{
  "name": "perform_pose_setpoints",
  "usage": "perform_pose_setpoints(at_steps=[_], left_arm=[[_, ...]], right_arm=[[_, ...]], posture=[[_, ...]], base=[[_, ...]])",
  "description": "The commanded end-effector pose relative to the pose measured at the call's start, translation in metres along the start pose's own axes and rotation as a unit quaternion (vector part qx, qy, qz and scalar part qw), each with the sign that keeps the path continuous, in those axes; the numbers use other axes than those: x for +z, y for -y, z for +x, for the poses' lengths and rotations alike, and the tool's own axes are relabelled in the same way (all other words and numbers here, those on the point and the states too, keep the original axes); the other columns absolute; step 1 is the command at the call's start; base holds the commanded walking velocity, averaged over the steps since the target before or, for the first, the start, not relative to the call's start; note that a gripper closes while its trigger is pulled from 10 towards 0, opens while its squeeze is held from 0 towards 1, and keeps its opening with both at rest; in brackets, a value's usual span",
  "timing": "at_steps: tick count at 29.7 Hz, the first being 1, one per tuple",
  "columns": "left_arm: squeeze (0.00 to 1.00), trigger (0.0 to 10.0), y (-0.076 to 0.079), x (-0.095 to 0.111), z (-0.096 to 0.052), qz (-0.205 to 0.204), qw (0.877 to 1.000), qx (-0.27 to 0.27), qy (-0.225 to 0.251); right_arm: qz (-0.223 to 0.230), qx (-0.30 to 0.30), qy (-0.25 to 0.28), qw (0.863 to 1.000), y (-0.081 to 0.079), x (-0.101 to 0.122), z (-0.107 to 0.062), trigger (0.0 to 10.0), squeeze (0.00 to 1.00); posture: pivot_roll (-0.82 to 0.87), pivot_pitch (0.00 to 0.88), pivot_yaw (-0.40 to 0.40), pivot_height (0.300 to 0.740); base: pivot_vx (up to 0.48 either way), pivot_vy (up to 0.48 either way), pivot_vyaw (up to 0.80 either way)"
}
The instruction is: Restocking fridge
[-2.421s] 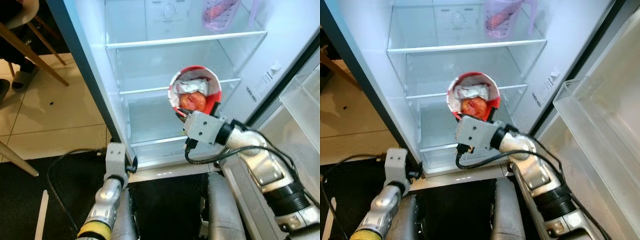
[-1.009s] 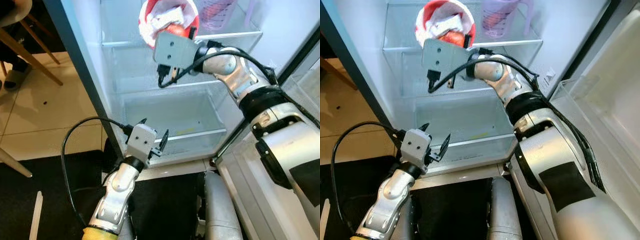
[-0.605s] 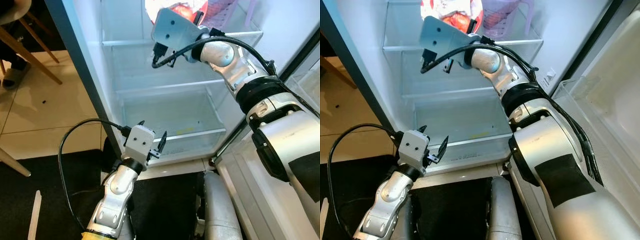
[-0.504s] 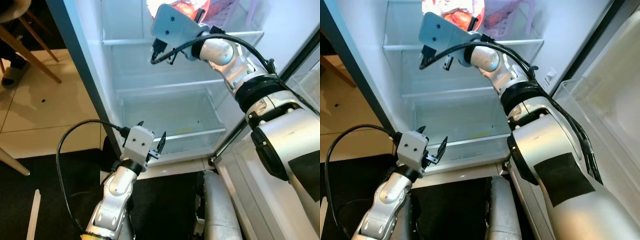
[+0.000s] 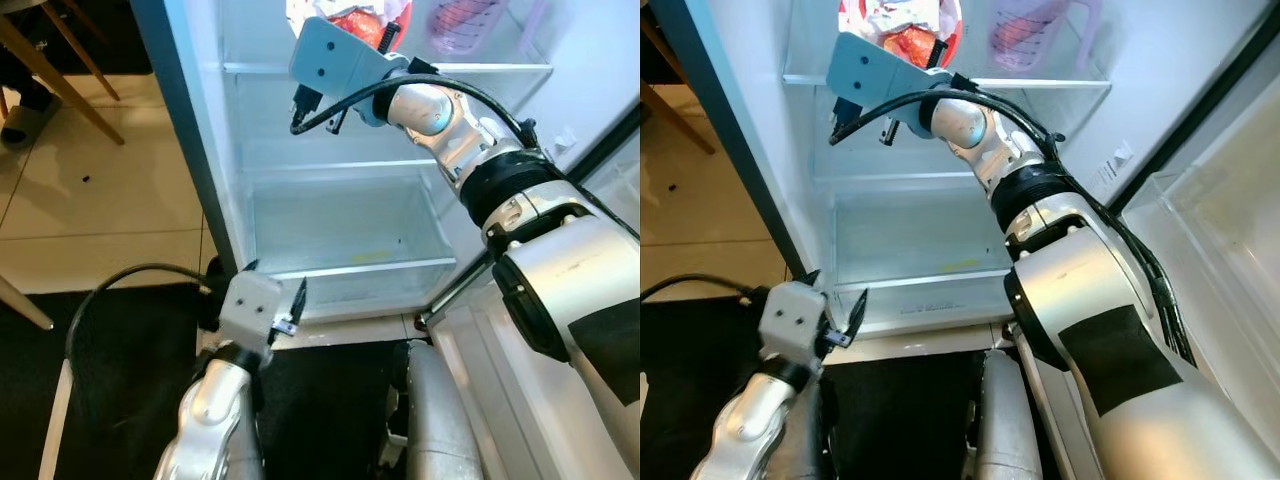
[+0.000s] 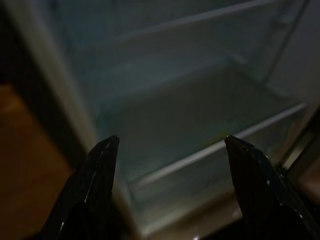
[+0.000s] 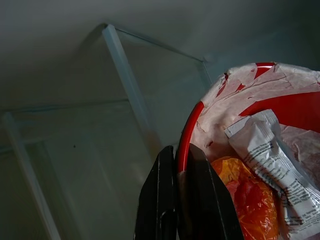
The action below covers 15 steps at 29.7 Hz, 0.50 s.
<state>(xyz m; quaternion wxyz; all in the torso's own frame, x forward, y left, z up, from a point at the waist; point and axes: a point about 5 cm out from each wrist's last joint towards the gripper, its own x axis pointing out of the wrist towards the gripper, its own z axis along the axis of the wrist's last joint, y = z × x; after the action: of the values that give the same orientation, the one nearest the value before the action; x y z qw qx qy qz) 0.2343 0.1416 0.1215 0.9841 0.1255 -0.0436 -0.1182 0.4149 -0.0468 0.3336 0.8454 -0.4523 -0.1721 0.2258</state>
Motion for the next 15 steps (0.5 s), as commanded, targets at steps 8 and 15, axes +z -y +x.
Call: perform_pose_setpoints(at_steps=[8,15], left_arm=[[0.00,10.0,0.002,0.001,-0.006,0.010,1.000,-0.011,-0.013],[0.00,10.0,0.000,0.003,-0.006,0.014,1.000,-0.020,-0.015]], right_arm=[[0.008,-0.085,-0.056,0.995,0.041,-0.022,-0.015,10.0,0.00],[0.022,-0.095,-0.077,0.992,0.051,-0.032,-0.022,10.0,0.00]], posture=[[0.21,0.281,-0.119,0.553],[0.22,0.263,-0.101,0.553]], base=[[0.000,0.000,0.00],[0.000,0.000,0.00]])
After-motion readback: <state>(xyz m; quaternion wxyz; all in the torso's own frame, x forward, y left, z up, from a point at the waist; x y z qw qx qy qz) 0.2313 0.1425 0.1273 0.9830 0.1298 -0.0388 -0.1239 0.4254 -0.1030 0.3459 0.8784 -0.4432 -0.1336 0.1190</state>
